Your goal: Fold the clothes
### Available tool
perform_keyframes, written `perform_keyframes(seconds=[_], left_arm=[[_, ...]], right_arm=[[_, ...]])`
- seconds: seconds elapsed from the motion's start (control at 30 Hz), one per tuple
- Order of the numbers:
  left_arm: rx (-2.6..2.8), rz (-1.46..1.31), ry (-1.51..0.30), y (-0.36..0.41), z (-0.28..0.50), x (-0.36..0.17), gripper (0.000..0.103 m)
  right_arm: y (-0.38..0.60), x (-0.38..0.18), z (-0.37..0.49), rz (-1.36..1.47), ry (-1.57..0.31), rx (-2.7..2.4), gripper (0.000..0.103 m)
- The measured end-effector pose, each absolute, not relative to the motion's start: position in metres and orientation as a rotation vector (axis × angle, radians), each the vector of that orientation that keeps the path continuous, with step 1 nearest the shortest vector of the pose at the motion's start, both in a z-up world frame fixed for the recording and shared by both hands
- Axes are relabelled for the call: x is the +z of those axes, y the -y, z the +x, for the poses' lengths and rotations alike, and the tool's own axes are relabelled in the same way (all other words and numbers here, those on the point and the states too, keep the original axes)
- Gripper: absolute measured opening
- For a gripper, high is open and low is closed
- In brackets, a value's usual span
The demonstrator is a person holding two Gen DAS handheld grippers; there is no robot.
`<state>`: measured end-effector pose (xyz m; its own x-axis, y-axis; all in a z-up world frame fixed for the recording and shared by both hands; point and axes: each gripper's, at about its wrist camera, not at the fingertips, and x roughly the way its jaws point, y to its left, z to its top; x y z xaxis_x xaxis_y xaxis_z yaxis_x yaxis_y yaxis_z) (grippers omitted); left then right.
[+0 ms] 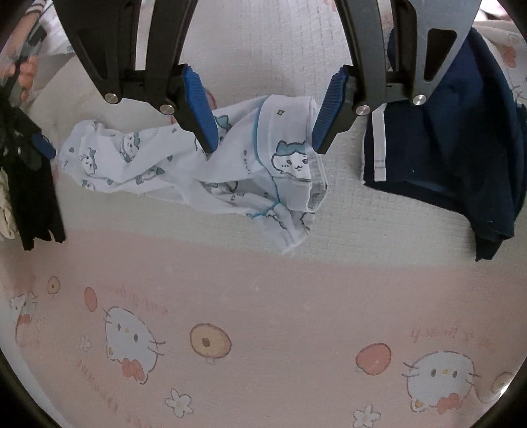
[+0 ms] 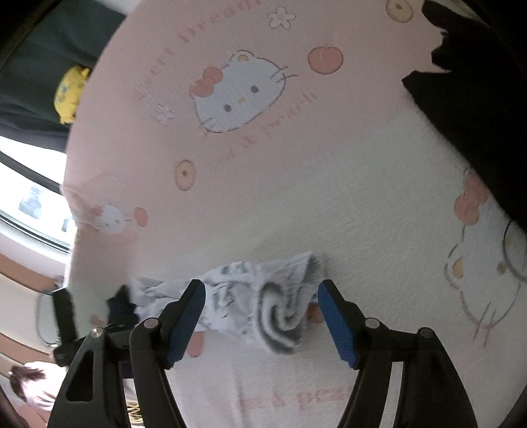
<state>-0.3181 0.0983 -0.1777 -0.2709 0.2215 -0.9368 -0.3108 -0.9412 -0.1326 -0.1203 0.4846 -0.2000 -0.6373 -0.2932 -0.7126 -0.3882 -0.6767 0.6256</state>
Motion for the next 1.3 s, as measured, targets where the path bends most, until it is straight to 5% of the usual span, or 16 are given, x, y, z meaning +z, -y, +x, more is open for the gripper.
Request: perform_keyframes(seconds=[0.33, 0.53, 0.67, 0.8, 0.87, 1.17, 1.3], left_arm=[[2.284, -1.618, -0.103, -0.106, -0.323, -0.191, 0.057], [2.278, -1.577, -0.078, -0.103, -0.321, -0.189, 0.057], [2.27, -1.618, -0.051, -0.098, -0.331, -0.203, 0.057], [2.27, -1.641, -0.012, -0.096, -0.336, -0.217, 0.056], [2.301, -1.633, -0.064, -0.1, -0.336, -0.221, 0.034], [2.49, -1.592, -0.379, -0.096, -0.347, -0.232, 0.022], [2.468, -1.647, -0.249, -0.074, -0.353, -0.233, 0.019]], right_arm=[[-0.438, -0.19, -0.131, -1.448, -0.629, 2.629, 0.07], [-0.429, -0.204, -0.141, -1.51, -0.557, 2.634, 0.07], [-0.421, -0.213, -0.147, -1.54, -0.457, 2.607, 0.059], [-0.425, -0.217, -0.15, -1.495, -0.44, 2.568, 0.029], [-0.43, -0.216, -0.148, -1.449, -0.471, 2.558, 0.024], [-0.443, -0.228, -0.157, -1.47, -0.445, 2.481, 0.021], [-0.454, -0.232, -0.152, -1.5, -0.57, 2.438, 0.021]])
